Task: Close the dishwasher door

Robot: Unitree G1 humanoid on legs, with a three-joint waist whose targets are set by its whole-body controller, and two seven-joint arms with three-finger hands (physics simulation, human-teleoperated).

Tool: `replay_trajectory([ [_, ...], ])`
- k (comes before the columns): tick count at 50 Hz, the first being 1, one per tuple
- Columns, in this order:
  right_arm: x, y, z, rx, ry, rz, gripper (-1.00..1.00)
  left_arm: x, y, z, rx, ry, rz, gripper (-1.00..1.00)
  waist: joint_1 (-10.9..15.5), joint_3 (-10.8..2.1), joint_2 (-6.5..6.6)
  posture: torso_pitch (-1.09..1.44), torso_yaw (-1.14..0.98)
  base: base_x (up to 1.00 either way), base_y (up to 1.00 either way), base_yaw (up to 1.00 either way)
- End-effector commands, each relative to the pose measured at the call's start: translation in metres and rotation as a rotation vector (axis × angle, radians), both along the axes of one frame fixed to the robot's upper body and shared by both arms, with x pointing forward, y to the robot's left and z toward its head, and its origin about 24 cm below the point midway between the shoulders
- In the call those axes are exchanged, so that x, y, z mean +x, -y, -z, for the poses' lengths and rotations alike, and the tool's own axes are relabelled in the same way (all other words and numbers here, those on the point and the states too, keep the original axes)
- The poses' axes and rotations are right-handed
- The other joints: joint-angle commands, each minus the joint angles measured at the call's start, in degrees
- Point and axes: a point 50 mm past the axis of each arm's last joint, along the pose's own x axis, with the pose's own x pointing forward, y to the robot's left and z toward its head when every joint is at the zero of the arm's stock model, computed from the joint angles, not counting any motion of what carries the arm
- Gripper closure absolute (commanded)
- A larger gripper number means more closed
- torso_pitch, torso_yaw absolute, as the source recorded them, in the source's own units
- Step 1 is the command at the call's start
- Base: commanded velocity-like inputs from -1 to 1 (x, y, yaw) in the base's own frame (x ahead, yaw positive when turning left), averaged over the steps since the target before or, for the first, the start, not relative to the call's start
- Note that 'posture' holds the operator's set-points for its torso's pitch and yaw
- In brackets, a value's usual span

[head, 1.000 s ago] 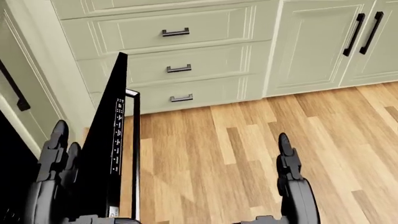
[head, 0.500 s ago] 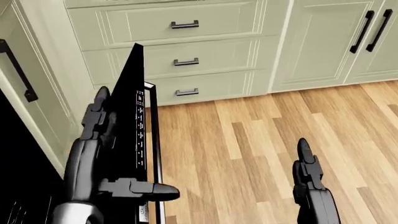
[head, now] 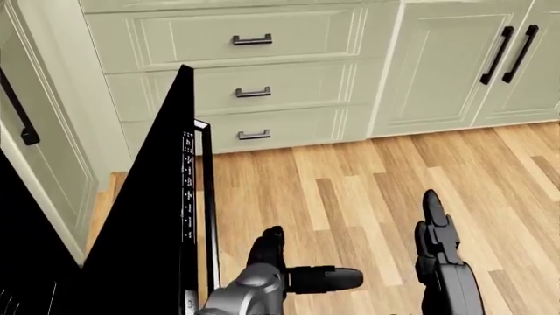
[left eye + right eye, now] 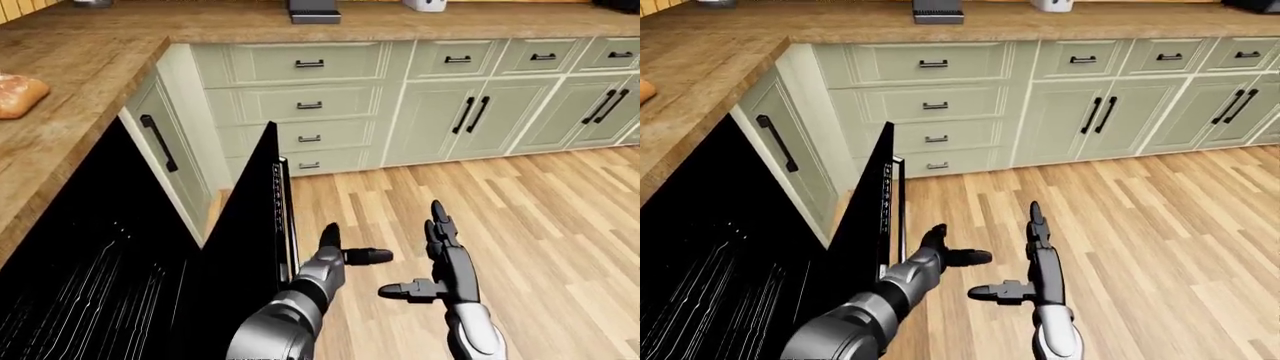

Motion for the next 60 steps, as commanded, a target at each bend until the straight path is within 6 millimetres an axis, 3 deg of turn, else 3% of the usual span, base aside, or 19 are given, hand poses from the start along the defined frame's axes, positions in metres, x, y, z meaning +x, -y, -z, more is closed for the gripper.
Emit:
replay_trajectory([
  [1, 0.002, -0.001, -0.012, -0.010, 0.076, -0.004, -1.00, 0.016, 0.001, -0.022, -0.027, 0.072, -0.026, -1.00, 0.02, -1.37, -0.17, 0.00, 0.00, 0.00, 0.00, 0.00],
  [8, 0.001, -0.001, -0.014, -0.011, 0.080, -0.006, -1.00, 0.004, 0.008, -0.012, -0.075, -0.132, -0.057, -1.00, -0.08, -1.13, 0.07, 0.00, 0.00, 0.00, 0.00, 0.00],
  [24, -0.005, 0.001, -0.017, -0.009, 0.093, -0.005, -1.00, -0.003, -0.022, 0.007, 0.133, -0.167, -0.206, -1.00, -0.21, -0.65, 0.35, 0.00, 0.00, 0.00, 0.00, 0.00],
  [47, -0.002, 0.000, -0.017, -0.007, 0.095, -0.007, -1.00, 0.019, -0.066, -0.011, 0.333, -0.089, -0.446, -1.00, -0.87, -0.88, 0.42, 0.00, 0.00, 0.00, 0.00, 0.00],
  [60, -0.004, 0.000, -0.018, -0.007, 0.100, -0.007, -1.00, 0.022, -0.078, -0.019, 0.404, -0.089, -0.565, -1.00, -1.32, -0.79, 0.50, 0.00, 0.00, 0.00, 0.00, 0.00],
])
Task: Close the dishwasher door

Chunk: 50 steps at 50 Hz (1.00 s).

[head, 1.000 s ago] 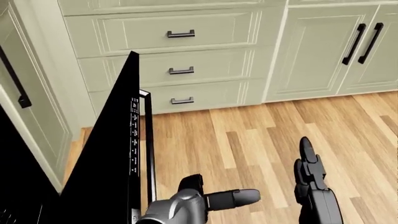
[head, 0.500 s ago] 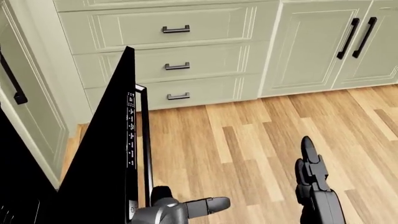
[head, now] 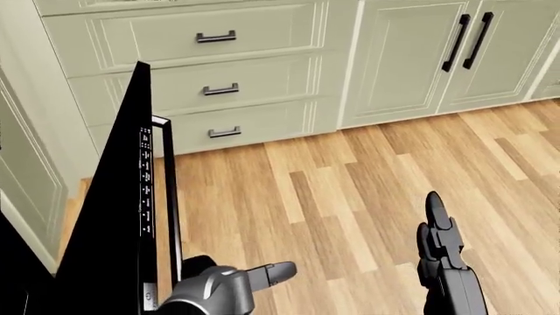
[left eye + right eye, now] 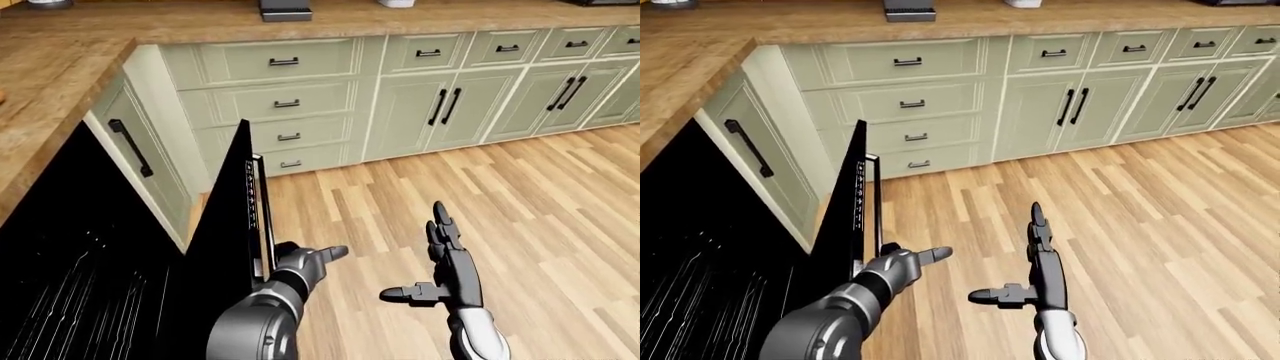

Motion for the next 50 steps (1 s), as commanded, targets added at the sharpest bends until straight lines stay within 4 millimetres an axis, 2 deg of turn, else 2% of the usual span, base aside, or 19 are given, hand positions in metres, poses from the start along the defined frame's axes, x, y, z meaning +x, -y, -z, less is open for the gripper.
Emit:
replay_trajectory([
  [1, 0.002, 0.000, -0.016, -0.009, 0.086, -0.004, -1.00, 0.026, -0.020, -0.029, 0.120, 0.164, -0.079, -1.00, 0.60, -1.38, 0.02, 0.00, 0.00, 0.00, 0.00, 0.00],
  [15, 0.001, 0.000, -0.016, -0.010, 0.087, -0.005, -1.00, 0.035, -0.031, -0.043, 0.188, 0.217, -0.142, -1.00, 0.31, -1.27, 0.04, 0.00, 0.00, 0.00, 0.00, 0.00],
  [23, 0.002, 0.000, -0.017, -0.010, 0.087, -0.006, -1.00, 0.035, -0.036, -0.044, 0.229, 0.212, -0.181, -1.00, 0.22, -1.24, 0.09, 0.00, 0.00, 0.00, 0.00, 0.00],
  [50, 0.003, -0.002, -0.018, -0.011, 0.086, -0.008, -1.00, 0.045, -0.054, -0.058, 0.231, 0.223, -0.238, -1.00, 0.06, -1.27, 0.56, 0.00, 0.00, 0.00, 0.00, 0.00],
])
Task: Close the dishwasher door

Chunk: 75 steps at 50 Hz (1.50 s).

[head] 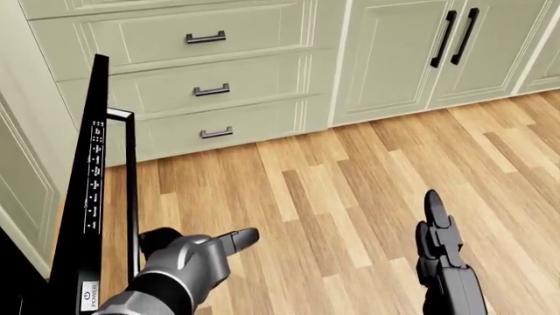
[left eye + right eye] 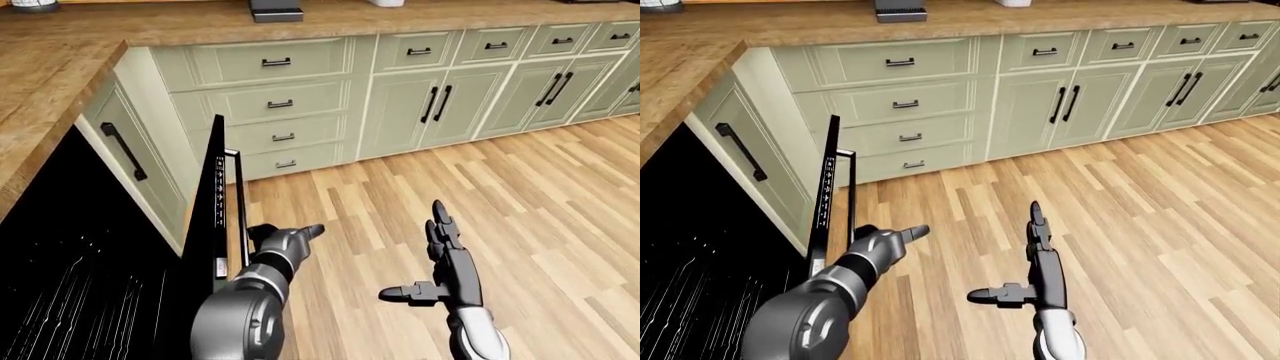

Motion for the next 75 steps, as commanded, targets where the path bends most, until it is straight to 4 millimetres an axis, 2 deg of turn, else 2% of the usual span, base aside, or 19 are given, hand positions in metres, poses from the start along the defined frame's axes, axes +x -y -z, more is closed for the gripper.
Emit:
replay_trajectory([
  [1, 0.002, -0.001, -0.017, -0.009, 0.085, -0.004, -1.00, 0.021, -0.019, -0.030, 0.111, 0.147, -0.069, -1.00, 0.65, -1.34, 0.06, 0.00, 0.00, 0.00, 0.00, 0.00],
  [27, 0.002, 0.000, -0.014, -0.007, 0.084, -0.004, -1.00, 0.029, -0.040, -0.046, 0.094, 0.153, -0.143, -1.00, 0.61, -1.41, 0.33, 0.00, 0.00, 0.00, 0.00, 0.00],
  [75, 0.001, 0.000, -0.018, -0.002, 0.089, -0.004, -1.00, 0.029, -0.087, -0.054, 0.047, 0.119, -0.303, -1.00, 0.30, -1.17, 1.32, 0.00, 0.00, 0.00, 0.00, 0.00],
])
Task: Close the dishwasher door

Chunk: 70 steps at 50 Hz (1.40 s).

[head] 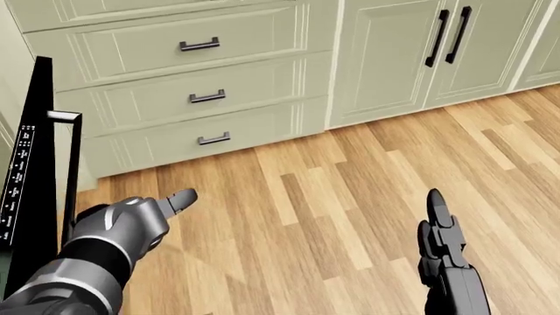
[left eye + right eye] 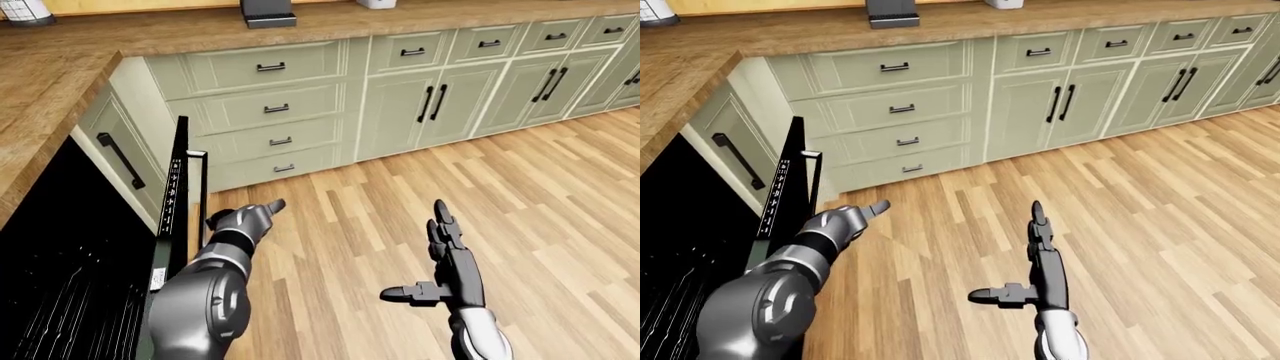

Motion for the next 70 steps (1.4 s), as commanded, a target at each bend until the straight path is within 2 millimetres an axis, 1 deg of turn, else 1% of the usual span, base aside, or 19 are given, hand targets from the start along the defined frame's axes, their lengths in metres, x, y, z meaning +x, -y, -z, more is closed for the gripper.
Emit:
replay_trajectory([
  [1, 0.002, -0.001, -0.016, -0.008, 0.084, -0.006, -1.00, 0.008, -0.021, -0.021, 0.093, 0.068, -0.072, -1.00, 0.69, -0.99, -0.06, 0.00, 0.00, 0.00, 0.00, 0.00],
  [5, 0.002, -0.001, -0.013, -0.007, 0.084, -0.008, -1.00, 0.009, -0.024, -0.023, 0.089, 0.071, -0.082, -1.00, 0.72, -1.00, 0.06, 0.00, 0.00, 0.00, 0.00, 0.00],
  [7, 0.002, -0.001, -0.017, -0.007, 0.085, -0.008, -1.00, 0.009, -0.025, -0.023, 0.087, 0.071, -0.087, -1.00, 0.73, -1.03, 0.10, 0.00, 0.00, 0.00, 0.00, 0.00],
  [12, 0.002, -0.001, -0.014, -0.007, 0.087, -0.008, -1.00, 0.008, -0.029, -0.023, 0.085, 0.071, -0.095, -1.00, 0.77, -1.04, 0.20, 0.00, 0.00, 0.00, 0.00, 0.00],
  [16, 0.002, -0.002, -0.017, -0.006, 0.087, -0.008, -1.00, 0.008, -0.032, -0.023, 0.085, 0.071, -0.099, -1.00, 0.81, -1.10, 0.22, 0.00, 0.00, 0.00, 0.00, 0.00],
  [29, 0.003, -0.004, -0.016, -0.004, 0.085, -0.014, -1.00, 0.005, -0.046, -0.021, 0.067, 0.065, -0.133, -1.00, 0.78, -1.18, 0.34, 0.00, 0.00, 0.00, 0.00, 0.00],
  [46, 0.006, -0.004, -0.012, 0.000, 0.083, -0.019, -1.00, 0.003, -0.059, -0.023, 0.071, 0.063, -0.165, -1.00, 0.88, -0.86, 0.57, 0.00, 0.00, 0.00, 0.00, 0.00],
  [54, 0.006, -0.004, -0.014, 0.003, 0.084, -0.021, -1.00, 0.001, -0.065, -0.023, 0.073, 0.059, -0.184, -1.00, 0.88, -0.74, 0.71, 0.00, 0.00, 0.00, 0.00, 0.00],
  [56, 0.006, -0.005, -0.012, 0.003, 0.084, -0.022, -1.00, -0.001, -0.068, -0.021, 0.074, 0.056, -0.195, -1.00, 0.87, -0.71, 0.74, 0.00, 0.00, 0.00, 0.00, 0.00],
  [61, 0.006, -0.005, -0.015, 0.004, 0.085, -0.024, -1.00, -0.004, -0.073, -0.019, 0.073, 0.047, -0.215, -1.00, 0.79, -0.72, 0.84, 0.00, 0.00, 0.00, 0.00, 0.00],
  [70, 0.006, -0.006, -0.015, 0.008, 0.087, -0.027, -1.00, -0.007, -0.083, -0.019, 0.081, 0.041, -0.262, -1.00, 0.67, -0.74, 1.07, 0.00, 0.00, 0.00, 0.00, 0.00],
])
